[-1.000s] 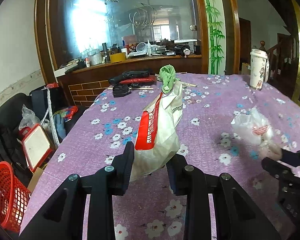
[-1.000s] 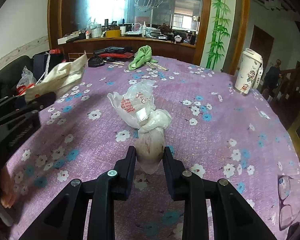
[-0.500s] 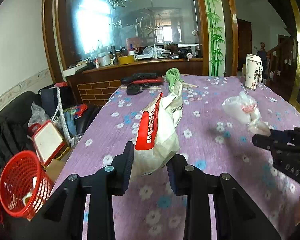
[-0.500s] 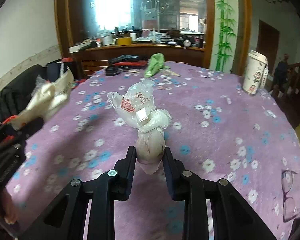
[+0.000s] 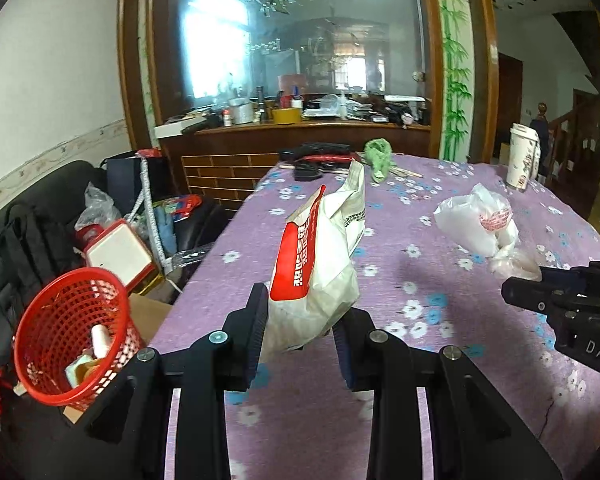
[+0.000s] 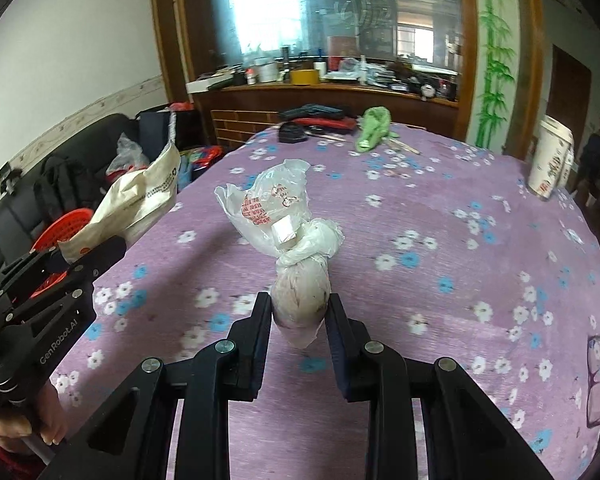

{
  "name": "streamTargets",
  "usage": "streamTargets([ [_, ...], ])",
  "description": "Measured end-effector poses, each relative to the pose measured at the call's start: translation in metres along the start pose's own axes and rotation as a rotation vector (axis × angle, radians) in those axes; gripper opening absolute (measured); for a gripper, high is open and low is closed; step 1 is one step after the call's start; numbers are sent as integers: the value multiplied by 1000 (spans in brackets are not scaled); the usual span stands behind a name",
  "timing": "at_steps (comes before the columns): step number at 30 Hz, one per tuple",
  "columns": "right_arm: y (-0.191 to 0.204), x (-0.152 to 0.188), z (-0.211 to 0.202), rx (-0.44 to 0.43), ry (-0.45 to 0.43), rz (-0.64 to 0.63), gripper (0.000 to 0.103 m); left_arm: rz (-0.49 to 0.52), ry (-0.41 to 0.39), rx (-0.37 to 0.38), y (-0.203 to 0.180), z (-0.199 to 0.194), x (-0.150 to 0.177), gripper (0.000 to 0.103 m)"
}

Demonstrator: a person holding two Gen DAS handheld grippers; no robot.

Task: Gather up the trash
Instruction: 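Carry both bags over the red basket and open both tools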

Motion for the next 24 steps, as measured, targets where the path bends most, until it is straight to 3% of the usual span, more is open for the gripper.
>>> streamTargets([
  [12, 88, -14, 29, -83, 50, -112, 30, -127, 15, -72, 87, -4, 20, 30],
  [24, 196, -27, 61, -184, 92, -244, 30, -282, 44, -192, 193, -2, 50, 30],
])
Point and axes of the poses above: each gripper's, at about its wrist camera, not at the fingertips, and z roughly the way its jaws point, y to its left, x to its underside, the point moved 7 cm from there along z, roughly the way its jaws point, and after that the axes turned 5 degrees about z, right-handed, at the moved point
